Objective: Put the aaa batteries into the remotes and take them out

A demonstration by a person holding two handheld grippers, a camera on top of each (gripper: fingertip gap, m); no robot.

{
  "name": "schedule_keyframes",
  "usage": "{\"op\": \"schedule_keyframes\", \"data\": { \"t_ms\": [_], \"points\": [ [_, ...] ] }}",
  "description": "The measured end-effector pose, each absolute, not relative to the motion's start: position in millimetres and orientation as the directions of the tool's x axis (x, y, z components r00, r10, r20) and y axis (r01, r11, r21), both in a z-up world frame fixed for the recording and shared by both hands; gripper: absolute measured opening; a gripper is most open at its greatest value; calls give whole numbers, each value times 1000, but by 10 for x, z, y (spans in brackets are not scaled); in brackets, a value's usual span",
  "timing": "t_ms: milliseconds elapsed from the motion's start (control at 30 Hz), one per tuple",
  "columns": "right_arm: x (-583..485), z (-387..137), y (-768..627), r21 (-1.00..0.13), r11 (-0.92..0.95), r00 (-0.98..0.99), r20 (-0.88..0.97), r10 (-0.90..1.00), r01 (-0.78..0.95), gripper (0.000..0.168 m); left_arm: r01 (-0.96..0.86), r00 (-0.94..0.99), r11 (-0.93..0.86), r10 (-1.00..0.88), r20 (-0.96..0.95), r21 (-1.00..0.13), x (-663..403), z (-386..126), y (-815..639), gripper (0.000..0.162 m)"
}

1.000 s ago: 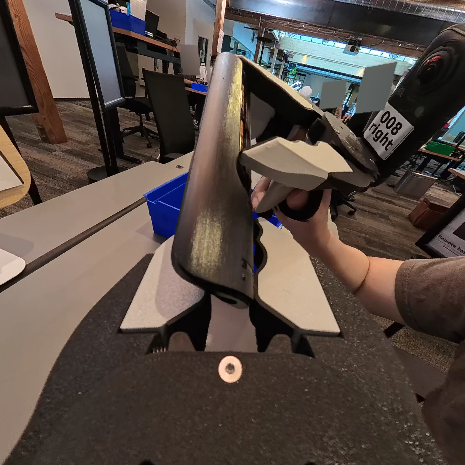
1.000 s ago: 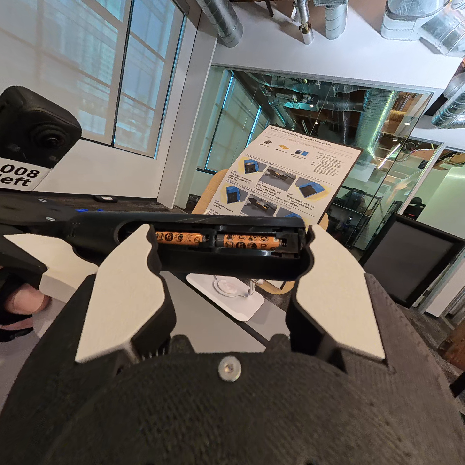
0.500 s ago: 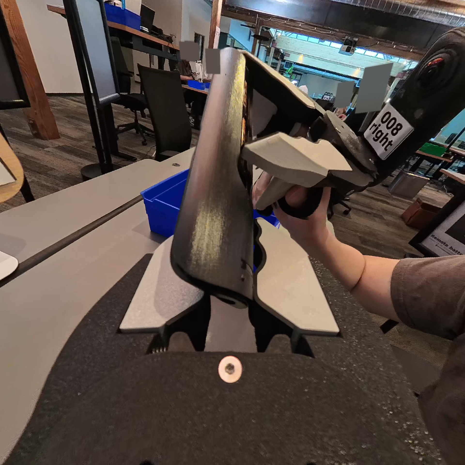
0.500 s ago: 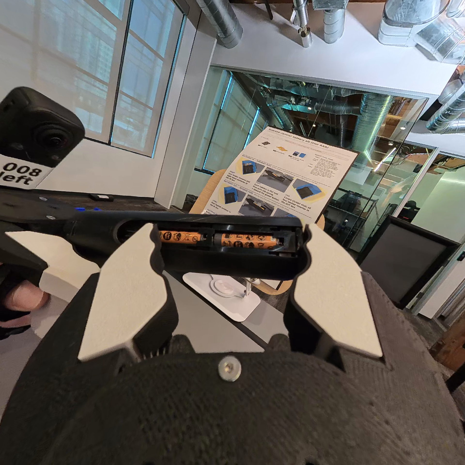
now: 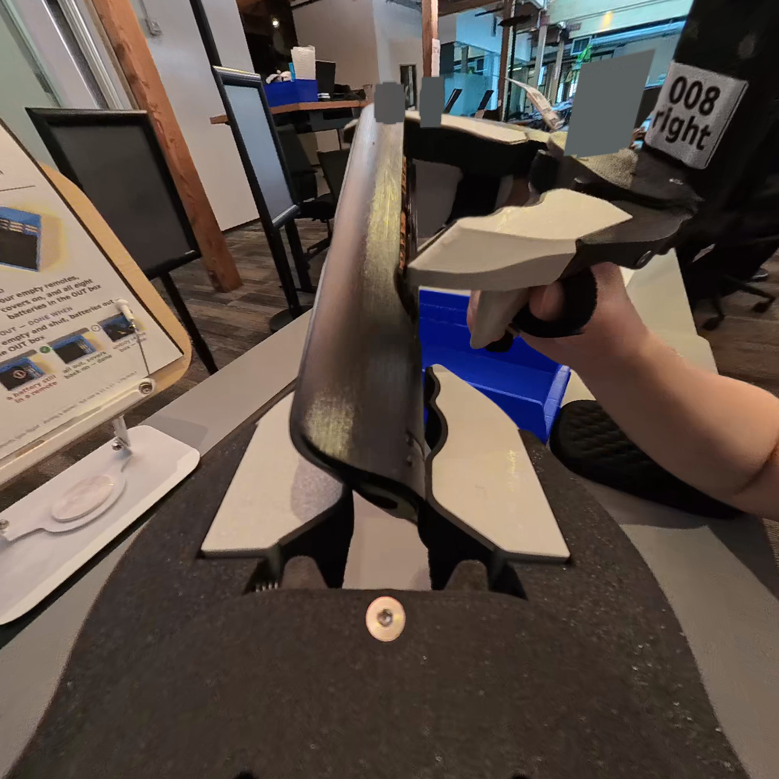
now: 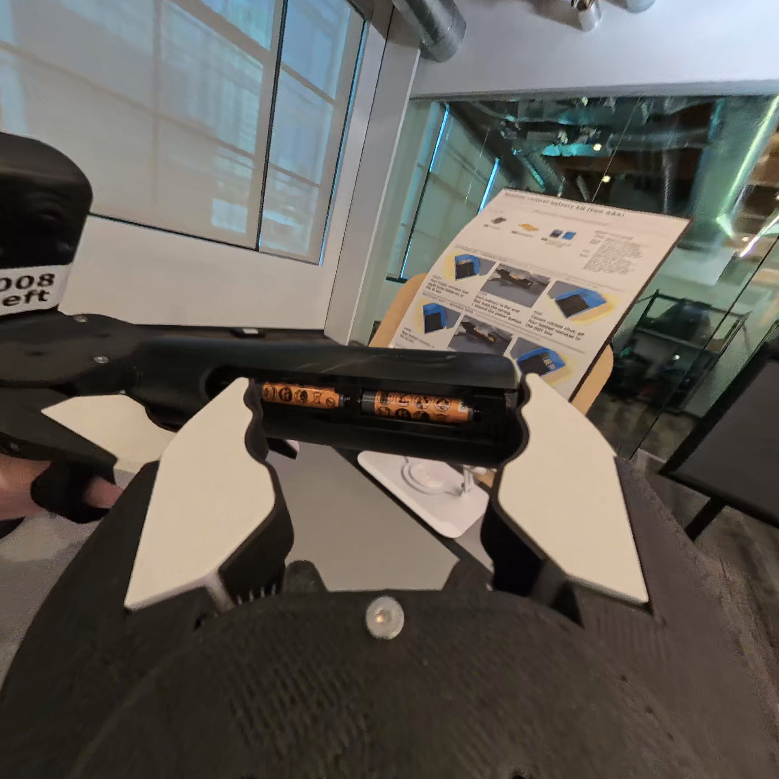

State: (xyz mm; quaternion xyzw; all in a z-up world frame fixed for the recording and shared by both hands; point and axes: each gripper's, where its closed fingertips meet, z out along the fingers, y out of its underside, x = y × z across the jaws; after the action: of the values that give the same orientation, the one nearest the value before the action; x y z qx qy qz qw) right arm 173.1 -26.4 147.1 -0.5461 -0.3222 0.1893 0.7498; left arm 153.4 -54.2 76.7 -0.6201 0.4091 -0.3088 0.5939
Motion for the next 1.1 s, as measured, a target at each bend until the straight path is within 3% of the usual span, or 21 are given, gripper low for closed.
{"op": "schedule_keyframes", "data": {
  "t_ms": [1100],
  "points": [
    [1749,1486,-336,-926,357,704,333,628,120,116,-182,477,73,-866,-153,-981,1579,741,-607,32]
  ]
}}
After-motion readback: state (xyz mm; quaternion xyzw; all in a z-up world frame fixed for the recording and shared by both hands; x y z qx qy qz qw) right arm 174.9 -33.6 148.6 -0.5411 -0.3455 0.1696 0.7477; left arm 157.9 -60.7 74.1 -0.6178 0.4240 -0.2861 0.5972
